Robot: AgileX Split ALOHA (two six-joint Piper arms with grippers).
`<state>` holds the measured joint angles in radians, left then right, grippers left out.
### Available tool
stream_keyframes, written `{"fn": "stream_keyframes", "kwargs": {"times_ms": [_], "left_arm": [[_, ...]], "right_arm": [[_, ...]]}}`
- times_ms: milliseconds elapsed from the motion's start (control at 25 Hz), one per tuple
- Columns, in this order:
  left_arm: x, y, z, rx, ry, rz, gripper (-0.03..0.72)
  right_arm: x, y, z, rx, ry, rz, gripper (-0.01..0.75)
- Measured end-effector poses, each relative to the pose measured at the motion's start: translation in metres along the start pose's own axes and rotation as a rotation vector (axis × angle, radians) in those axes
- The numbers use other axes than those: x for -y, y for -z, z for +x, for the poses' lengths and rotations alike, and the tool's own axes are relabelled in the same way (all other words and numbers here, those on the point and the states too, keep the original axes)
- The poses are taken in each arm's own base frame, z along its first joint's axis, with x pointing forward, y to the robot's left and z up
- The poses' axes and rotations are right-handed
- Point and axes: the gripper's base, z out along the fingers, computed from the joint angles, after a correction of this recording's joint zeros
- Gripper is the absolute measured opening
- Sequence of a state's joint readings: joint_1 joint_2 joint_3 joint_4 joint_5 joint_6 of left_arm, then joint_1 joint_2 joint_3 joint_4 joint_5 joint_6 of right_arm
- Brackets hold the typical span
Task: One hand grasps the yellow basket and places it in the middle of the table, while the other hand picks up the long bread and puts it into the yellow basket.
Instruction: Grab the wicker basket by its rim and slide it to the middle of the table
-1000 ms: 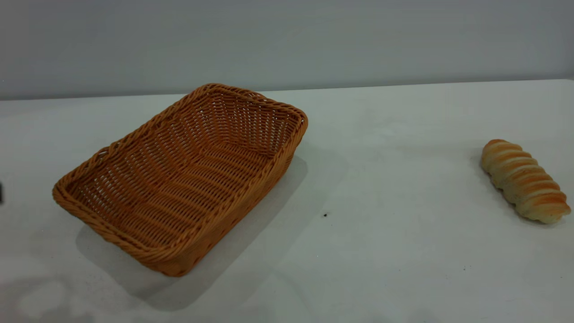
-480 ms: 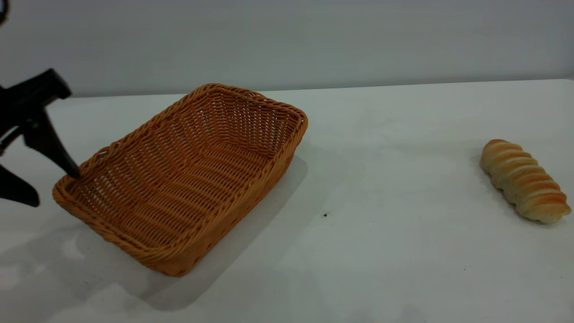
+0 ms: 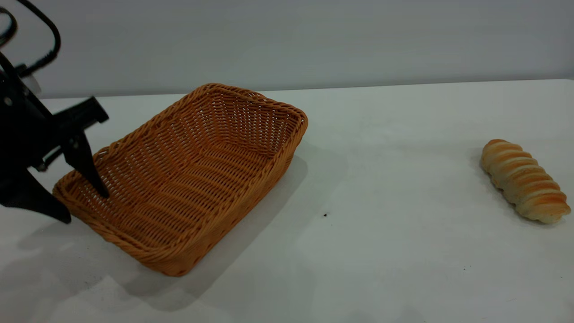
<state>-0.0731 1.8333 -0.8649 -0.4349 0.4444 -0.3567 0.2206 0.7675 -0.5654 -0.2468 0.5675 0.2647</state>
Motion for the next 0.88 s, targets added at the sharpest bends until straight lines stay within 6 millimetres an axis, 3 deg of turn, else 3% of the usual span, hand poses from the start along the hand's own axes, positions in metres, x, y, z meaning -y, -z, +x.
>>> {"fn": "stream_keyframes", "kwargs": {"times_ms": [360, 680, 760, 880], "left_arm": [[0.008, -0.024, -0.013, -0.025, 0.011, 0.004, 0.491], [0.022, -0.049, -0.010, -0.055, -0.043, 0.005, 0.481], [0.023, -0.050, -0.009, -0.056, -0.047, 0.004, 0.440], [0.023, -0.050, -0.009, -0.057, -0.048, 0.004, 0.301]], "right_arm": [[0.000, 0.000, 0.000, 0.000, 0.000, 0.000, 0.559], [0.000, 0.000, 0.000, 0.000, 0.001, 0.000, 0.560], [0.000, 0.000, 0.000, 0.000, 0.001, 0.000, 0.560], [0.000, 0.000, 0.000, 0.000, 0.001, 0.000, 0.560]]}}
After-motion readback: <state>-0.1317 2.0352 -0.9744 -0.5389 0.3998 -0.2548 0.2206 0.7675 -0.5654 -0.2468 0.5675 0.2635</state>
